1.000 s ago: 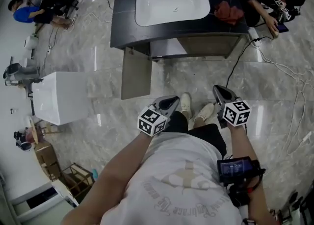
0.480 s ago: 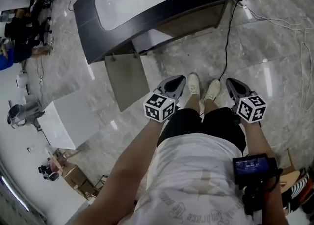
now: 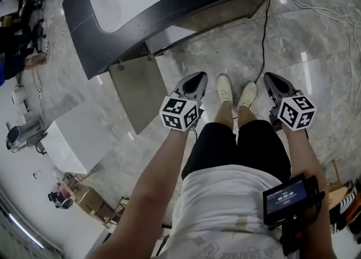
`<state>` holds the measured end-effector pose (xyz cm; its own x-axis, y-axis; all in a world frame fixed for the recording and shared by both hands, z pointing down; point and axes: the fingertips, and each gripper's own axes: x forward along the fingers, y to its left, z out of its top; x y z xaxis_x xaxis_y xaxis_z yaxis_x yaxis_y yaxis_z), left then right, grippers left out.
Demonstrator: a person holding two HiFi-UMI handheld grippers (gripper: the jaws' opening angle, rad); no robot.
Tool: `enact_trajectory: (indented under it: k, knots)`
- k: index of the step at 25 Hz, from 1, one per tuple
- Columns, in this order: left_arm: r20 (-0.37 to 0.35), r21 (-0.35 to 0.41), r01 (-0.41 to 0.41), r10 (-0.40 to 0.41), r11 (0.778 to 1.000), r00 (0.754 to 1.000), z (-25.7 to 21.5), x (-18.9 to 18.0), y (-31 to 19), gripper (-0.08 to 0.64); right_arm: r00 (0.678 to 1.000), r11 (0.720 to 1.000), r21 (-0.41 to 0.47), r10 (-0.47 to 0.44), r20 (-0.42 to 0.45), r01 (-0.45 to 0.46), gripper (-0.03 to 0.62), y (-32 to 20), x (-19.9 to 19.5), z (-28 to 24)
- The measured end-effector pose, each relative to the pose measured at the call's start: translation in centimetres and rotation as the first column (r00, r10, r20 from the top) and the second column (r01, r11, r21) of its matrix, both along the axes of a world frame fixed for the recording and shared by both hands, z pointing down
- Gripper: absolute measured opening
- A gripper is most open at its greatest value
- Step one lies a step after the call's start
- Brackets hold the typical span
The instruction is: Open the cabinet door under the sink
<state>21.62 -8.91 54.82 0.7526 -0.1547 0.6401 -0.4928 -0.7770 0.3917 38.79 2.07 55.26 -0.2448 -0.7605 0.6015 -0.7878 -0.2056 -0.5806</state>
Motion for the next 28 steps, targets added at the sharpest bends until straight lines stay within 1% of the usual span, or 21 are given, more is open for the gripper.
enact_trajectory:
  k: [3, 6, 8, 10, 13, 16, 19, 22, 25, 28]
  knots:
    - [-0.006, 0.001, 0.024, -0.024, 1.000, 1.000, 0.2, -0.3, -1.0, 0.018, 1.000, 1.000, 0.012, 0.009, -0.008, -0.009, 0.015, -1.7, 0.3, 0.1]
    - [-0.029, -0.002, 0.063, -0.063, 0.998, 0.998, -0.2, -0.4, -1.8, 0.018, 1.000, 1.000, 0.026, 0.001, -0.018, 0.000, 0.015, -2.7, 0.3, -0.6]
    - [-0.040, -0.001, 0.086, -0.086, 0.996, 0.995, 0.4, -0.4, -3.2, 0.018, 1.000, 0.999, 0.033, -0.006, -0.016, 0.007, 0.015, -3.7, -0.1, 0.0]
    - [-0.026, 0.010, 0.116, -0.115, 0.993, 0.993, 2.2, -0.4, -5.1, 0.018, 1.000, 0.999, 0.035, -0.014, -0.008, 0.014, 0.015, -4.6, -0.5, 1.4]
    - [0.014, 0.054, 0.175, -0.176, 0.983, 0.984, 4.5, -0.9, -7.6, 0.018, 1.000, 0.999, 0.036, -0.017, -0.006, 0.017, 0.015, -5.0, -0.7, 3.3]
    - [0.010, 0.072, 0.223, -0.224, 0.972, 0.974, 5.9, -1.4, -9.6, 0.018, 1.000, 1.000, 0.029, 0.011, 0.001, -0.011, 0.015, -4.4, -0.8, 4.9]
    - [0.017, 0.108, 0.224, -0.227, 0.969, 0.974, 6.8, -1.3, -11.7, 0.018, 0.999, 0.999, 0.018, 0.045, 0.013, -0.045, 0.015, -3.9, -0.7, 5.9]
    - [0.012, 0.157, 0.231, -0.235, 0.960, 0.972, 7.0, -1.1, -14.1, 0.018, 0.999, 0.999, 0.008, 0.035, 0.012, -0.036, 0.015, -3.4, -1.2, 6.4]
    - [-0.012, 0.213, 0.240, -0.243, 0.947, 0.970, 6.6, -0.7, -16.3, 0.018, 1.000, 1.000, -0.014, 0.022, 0.003, -0.022, 0.015, -2.7, -1.7, 6.9]
    - [-0.043, 0.240, 0.248, -0.245, 0.938, 0.969, 5.8, -0.2, -18.2, 0.021, 1.000, 0.999, -0.034, 0.030, -0.006, -0.030, 0.015, -2.1, -1.8, 7.0]
